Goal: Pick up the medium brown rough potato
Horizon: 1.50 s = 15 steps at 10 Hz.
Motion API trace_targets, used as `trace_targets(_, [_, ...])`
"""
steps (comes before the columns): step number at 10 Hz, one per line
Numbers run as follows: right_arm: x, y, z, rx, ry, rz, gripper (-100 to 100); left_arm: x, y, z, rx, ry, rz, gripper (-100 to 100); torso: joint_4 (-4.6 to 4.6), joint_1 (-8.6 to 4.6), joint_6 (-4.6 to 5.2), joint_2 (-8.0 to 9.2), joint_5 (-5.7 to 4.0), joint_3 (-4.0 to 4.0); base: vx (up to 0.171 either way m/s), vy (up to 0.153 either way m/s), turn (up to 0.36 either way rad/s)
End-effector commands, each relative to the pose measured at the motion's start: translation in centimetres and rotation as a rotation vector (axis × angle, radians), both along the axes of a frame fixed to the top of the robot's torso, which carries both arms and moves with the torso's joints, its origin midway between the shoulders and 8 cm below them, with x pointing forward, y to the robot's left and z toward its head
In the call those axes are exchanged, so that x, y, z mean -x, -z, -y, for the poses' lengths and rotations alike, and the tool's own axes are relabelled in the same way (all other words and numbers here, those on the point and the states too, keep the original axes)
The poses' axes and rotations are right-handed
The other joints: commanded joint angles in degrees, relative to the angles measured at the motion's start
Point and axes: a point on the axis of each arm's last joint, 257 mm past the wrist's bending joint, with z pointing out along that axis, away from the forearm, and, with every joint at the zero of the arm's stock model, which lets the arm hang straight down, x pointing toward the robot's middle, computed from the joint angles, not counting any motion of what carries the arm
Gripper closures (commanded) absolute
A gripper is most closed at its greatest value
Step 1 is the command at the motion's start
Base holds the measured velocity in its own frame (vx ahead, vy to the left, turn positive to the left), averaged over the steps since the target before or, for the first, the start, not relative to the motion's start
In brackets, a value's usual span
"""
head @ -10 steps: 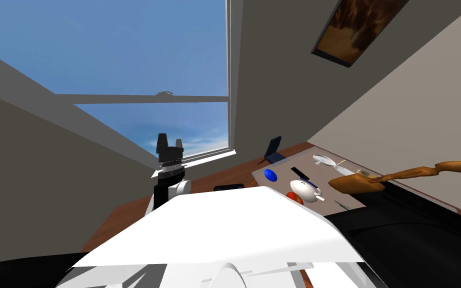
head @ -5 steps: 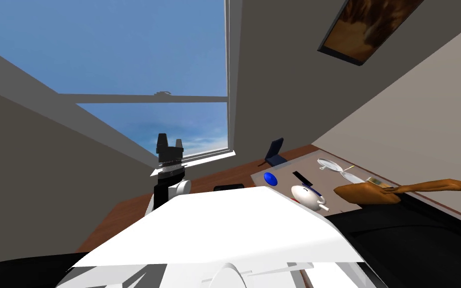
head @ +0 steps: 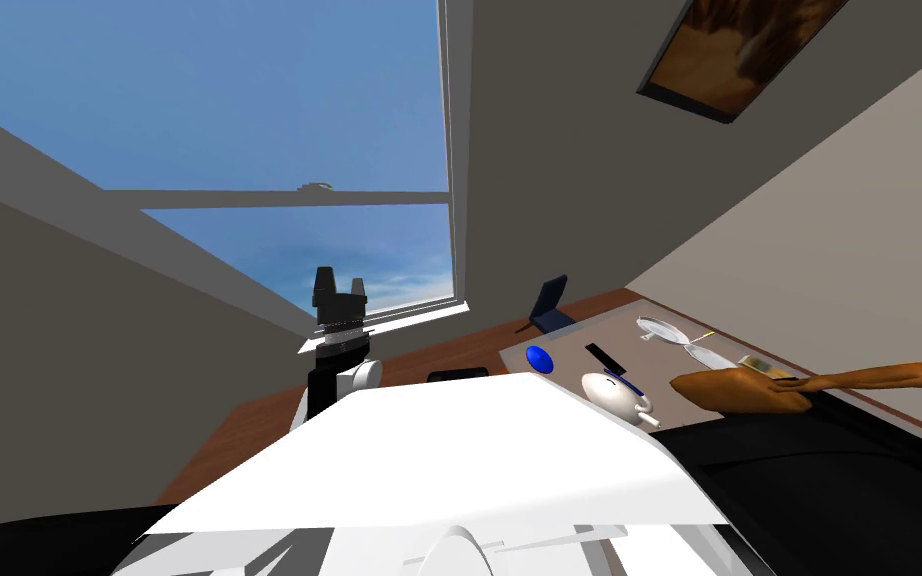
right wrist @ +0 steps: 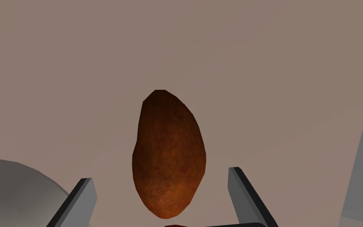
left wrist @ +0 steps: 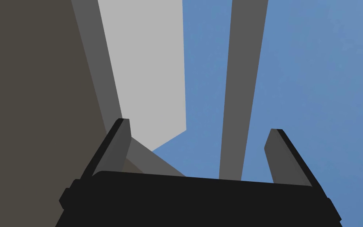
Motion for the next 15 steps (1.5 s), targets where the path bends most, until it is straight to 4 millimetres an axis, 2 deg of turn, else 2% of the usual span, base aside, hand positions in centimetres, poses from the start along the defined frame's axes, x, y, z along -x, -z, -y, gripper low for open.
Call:
trace_targets(1, [-0.2,0.2,-0.2,-0.001,0.012,-0.001,-100,0.0,0.0,0.0,0.000,0.000,0.000,0,0.00,0.00,0.00,0.00,0.00,0.00,-0.033,-0.006,0.084])
trace_targets(15, [-2.1,2.0,-2.0,0.002,0.100,-0.001,-100,0.0,0.0,0.0,0.000,0.000,0.000,0,0.05,-0.06,0.00,0.21,-0.01,0.12,-0.054,-0.012,0.068])
